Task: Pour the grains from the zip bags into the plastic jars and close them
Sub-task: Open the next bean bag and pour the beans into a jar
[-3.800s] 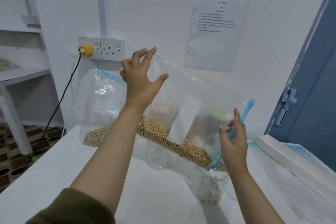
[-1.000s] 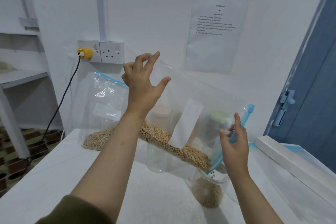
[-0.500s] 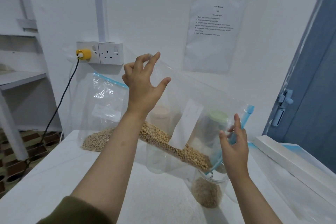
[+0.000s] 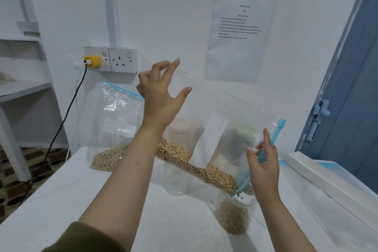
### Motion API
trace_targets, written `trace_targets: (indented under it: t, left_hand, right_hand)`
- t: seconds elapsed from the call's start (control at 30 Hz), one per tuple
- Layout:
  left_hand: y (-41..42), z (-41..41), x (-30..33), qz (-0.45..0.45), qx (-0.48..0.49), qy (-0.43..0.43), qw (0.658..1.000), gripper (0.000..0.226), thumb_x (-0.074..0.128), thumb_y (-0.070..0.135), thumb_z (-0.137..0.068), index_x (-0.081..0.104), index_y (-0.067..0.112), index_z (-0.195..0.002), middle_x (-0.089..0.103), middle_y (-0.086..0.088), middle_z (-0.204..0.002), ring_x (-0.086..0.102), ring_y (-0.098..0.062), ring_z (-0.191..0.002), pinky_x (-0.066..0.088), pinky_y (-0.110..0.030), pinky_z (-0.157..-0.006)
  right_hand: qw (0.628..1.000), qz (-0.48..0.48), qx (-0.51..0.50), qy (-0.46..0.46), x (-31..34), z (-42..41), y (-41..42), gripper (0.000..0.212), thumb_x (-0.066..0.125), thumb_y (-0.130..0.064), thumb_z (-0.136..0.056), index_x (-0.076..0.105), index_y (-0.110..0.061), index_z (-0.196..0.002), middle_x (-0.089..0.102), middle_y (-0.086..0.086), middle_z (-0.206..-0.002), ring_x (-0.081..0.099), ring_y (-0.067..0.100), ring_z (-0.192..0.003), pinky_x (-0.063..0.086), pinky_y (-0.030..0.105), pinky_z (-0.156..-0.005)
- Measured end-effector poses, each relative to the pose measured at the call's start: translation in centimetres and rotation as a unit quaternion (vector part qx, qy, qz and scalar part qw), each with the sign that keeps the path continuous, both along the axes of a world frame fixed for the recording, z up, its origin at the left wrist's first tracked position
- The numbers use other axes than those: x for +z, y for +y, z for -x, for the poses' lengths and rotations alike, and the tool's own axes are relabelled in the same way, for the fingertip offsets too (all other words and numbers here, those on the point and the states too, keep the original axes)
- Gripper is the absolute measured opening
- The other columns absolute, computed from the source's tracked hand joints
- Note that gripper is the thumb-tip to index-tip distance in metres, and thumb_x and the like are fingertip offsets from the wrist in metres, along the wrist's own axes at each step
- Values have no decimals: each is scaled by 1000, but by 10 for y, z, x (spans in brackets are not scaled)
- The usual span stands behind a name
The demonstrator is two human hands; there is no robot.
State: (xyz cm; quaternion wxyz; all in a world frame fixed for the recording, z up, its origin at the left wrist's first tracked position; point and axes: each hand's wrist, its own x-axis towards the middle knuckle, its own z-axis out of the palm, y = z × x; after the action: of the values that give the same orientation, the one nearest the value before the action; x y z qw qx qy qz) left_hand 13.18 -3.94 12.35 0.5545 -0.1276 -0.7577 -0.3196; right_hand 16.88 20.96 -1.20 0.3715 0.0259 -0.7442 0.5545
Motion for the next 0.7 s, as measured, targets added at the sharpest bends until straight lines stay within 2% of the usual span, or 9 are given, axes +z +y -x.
trace_targets:
  t: [0.5,0.7]
  left_hand:
    - [2,2,1,4,0,5,1000,63,75,44,-79,56,26,-137,52,2,-129,32,-16,-113,26,-32,-93]
    - [3,1,2,3,-5,5,1000,63,74,44,-79,56,27,-137,52,2,-129,32,-16,-113,28,-34,-93]
  right_hand:
    - [1000,9,7,11,-4,3,2,67,60,-17,-98,30,-48,-149,46,-11,-100,50,12,-102,43,33,-99]
    - [1000,18,14,10,-4,2,3,67,60,-17,-98,30,-48,-149,46,-8,-99,49,3,-98,41,25,-95]
